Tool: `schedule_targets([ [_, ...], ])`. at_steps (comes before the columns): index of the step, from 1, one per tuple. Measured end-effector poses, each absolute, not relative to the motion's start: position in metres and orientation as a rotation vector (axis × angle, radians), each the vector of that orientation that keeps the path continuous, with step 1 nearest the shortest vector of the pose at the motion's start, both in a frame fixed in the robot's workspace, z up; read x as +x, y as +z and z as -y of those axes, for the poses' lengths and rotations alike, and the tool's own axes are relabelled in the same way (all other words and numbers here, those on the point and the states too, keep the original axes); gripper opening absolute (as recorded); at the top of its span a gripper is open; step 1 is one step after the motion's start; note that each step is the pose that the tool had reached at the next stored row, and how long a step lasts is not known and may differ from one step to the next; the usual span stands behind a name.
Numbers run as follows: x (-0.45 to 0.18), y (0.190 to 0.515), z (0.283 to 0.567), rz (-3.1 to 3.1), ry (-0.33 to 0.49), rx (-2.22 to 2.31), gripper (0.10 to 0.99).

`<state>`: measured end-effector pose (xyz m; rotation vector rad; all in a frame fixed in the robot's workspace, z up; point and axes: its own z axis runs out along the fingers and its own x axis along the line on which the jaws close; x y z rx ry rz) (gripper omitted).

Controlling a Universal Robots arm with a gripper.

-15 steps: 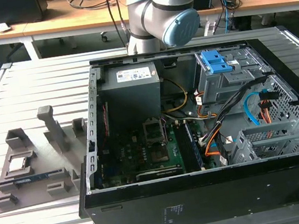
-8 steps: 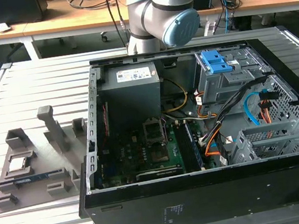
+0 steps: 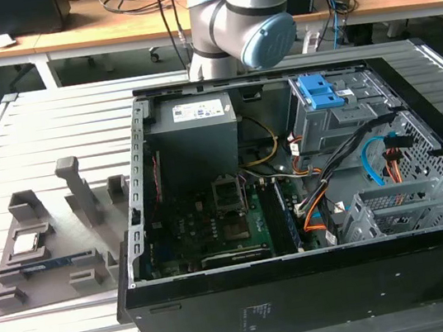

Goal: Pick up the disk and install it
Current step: 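Pick up the disk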

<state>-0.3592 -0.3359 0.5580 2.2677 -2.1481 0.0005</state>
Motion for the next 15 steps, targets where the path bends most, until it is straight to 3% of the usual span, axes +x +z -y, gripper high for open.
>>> schedule_targets([
  [15,-0.261,0.558,0.336,2.148,0.001,2.268,0.365],
])
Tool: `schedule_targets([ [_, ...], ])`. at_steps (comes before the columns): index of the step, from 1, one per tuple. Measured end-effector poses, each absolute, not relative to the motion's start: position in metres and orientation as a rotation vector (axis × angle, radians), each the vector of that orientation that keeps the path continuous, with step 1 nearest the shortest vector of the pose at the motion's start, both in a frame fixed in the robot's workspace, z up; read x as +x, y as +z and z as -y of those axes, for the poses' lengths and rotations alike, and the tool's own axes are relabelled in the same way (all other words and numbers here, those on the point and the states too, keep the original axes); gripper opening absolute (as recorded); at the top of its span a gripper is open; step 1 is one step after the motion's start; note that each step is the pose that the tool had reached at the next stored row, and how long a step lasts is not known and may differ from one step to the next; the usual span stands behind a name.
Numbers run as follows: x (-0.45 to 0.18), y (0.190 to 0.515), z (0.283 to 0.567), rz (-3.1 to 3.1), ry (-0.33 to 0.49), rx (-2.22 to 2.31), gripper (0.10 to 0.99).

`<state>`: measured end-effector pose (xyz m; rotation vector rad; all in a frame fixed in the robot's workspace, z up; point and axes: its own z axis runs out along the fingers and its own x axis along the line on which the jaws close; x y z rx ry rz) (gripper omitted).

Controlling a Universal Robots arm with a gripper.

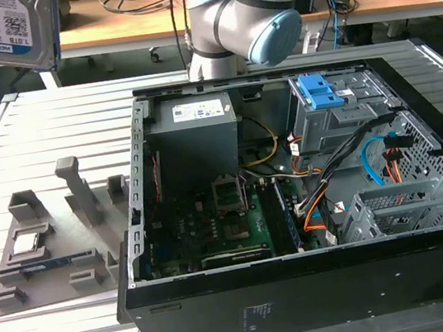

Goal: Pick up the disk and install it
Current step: 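Pick up the disk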

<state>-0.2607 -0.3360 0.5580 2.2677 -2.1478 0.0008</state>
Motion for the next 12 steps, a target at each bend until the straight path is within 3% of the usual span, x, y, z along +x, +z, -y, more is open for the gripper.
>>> schedule_targets([
  [12,-0.185,0.558,0.336,2.148,0.001,2.268,0.365],
])
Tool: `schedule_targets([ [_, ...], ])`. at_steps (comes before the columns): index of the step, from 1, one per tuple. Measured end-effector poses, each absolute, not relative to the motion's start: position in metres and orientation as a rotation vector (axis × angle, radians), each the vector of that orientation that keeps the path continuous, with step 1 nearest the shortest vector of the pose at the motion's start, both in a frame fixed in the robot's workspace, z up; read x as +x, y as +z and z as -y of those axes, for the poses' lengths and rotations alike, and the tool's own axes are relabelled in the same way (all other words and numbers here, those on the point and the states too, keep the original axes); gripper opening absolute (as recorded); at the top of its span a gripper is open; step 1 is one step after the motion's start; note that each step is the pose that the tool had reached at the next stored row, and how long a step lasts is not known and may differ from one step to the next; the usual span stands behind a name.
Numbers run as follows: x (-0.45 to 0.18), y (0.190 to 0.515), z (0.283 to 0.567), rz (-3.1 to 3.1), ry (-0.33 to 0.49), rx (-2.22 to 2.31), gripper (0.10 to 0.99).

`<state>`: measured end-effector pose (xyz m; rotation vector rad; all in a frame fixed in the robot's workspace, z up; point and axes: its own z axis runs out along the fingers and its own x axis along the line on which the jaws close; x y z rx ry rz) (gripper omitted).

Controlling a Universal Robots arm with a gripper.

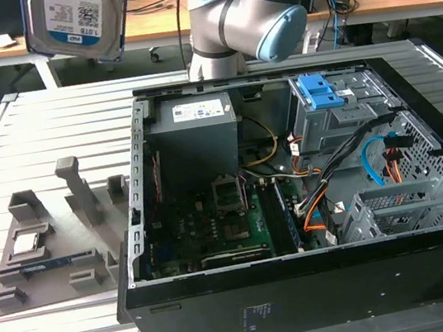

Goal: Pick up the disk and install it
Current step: 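Pick up the disk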

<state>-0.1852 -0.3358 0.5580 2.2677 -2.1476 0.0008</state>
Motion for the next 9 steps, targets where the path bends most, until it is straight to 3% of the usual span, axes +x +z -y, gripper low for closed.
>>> schedule_targets([
  [9,-0.132,0.558,0.335,2.147,0.002,2.267,0.365],
])
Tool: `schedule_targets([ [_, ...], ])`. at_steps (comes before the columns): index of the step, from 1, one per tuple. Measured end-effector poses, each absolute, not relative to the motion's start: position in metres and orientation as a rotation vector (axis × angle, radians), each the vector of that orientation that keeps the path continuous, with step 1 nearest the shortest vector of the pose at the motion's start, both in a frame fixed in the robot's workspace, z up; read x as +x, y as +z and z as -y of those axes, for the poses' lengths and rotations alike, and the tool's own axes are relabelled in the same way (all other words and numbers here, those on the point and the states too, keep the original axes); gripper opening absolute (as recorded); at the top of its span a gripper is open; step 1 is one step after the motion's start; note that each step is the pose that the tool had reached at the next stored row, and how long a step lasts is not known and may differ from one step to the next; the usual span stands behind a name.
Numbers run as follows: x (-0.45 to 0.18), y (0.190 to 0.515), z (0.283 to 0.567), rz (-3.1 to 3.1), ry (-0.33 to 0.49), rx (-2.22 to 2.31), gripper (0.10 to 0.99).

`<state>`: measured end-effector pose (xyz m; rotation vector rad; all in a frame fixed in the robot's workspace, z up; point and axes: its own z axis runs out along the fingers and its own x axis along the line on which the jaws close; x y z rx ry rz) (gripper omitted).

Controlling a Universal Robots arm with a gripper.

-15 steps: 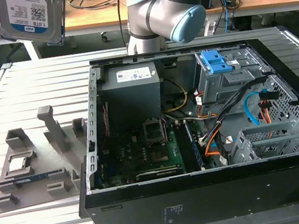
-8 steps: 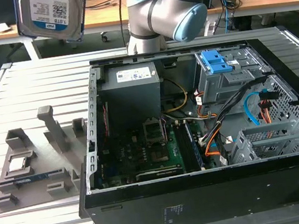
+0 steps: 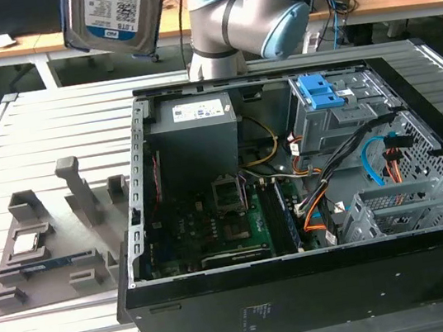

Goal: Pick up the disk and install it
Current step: 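Pick up the disk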

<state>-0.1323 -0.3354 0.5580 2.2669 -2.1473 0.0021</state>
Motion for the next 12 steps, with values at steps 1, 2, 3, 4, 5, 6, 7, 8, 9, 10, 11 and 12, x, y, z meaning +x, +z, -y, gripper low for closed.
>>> schedule_targets([
  [1,-0.125,0.558,0.335,2.147,0.002,2.267,0.365],
  [2,-0.118,0.558,0.335,2.147,0.003,2.267,0.365],
  [3,-0.114,0.558,0.335,2.147,0.003,2.266,0.365],
  [4,-0.111,0.558,0.335,2.147,0.003,2.267,0.365],
  [5,-0.1,0.558,0.335,2.147,0.003,2.266,0.365],
  [6,-0.096,0.558,0.335,2.146,0.003,2.266,0.365],
  [7,-0.092,0.558,0.335,2.146,0.004,2.266,0.365],
  [8,-0.087,0.558,0.335,2.147,0.004,2.266,0.365],
  [9,-0.083,0.558,0.335,2.146,0.004,2.266,0.365],
  [10,-0.078,0.558,0.335,2.146,0.004,2.266,0.365],
  [11,-0.074,0.558,0.335,2.146,0.004,2.266,0.365],
  [12,-0.067,0.558,0.335,2.146,0.004,2.266,0.365],
])
